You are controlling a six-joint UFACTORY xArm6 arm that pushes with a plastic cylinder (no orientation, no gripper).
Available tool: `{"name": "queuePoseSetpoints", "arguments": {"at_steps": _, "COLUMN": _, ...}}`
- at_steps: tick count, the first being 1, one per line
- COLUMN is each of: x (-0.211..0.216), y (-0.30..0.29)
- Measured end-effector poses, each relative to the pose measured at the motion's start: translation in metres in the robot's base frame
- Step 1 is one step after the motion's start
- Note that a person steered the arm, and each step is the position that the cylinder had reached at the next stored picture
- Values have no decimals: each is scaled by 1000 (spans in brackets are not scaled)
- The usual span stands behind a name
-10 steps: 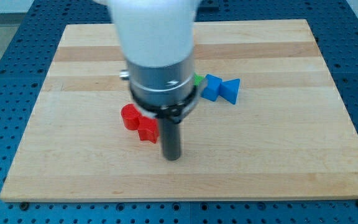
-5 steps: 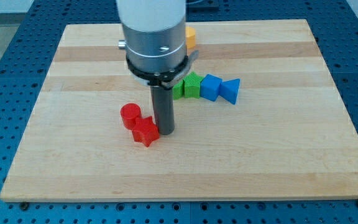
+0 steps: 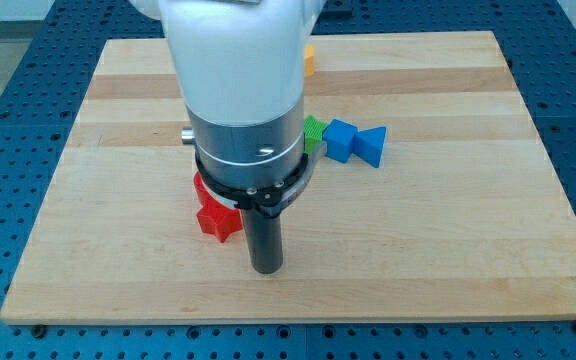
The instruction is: Put the red star to the bottom side of the red circle
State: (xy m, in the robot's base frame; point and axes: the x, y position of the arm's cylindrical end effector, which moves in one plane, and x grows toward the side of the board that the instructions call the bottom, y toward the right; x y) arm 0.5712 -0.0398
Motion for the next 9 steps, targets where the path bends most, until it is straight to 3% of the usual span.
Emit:
{"name": "queuePoseSetpoints", "arguments": {"at_steps": 6, "x": -35, "y": -56}}
{"name": "queuePoseSetpoints", "arguments": {"at_steps": 7, "x": 0, "y": -45}}
{"name": "queuePoseSetpoints", "arguments": {"at_steps": 8, "x": 29, "y": -82}}
{"name": "queuePoseSetpoints", "arguments": {"at_steps": 9, "x": 29, "y": -115}}
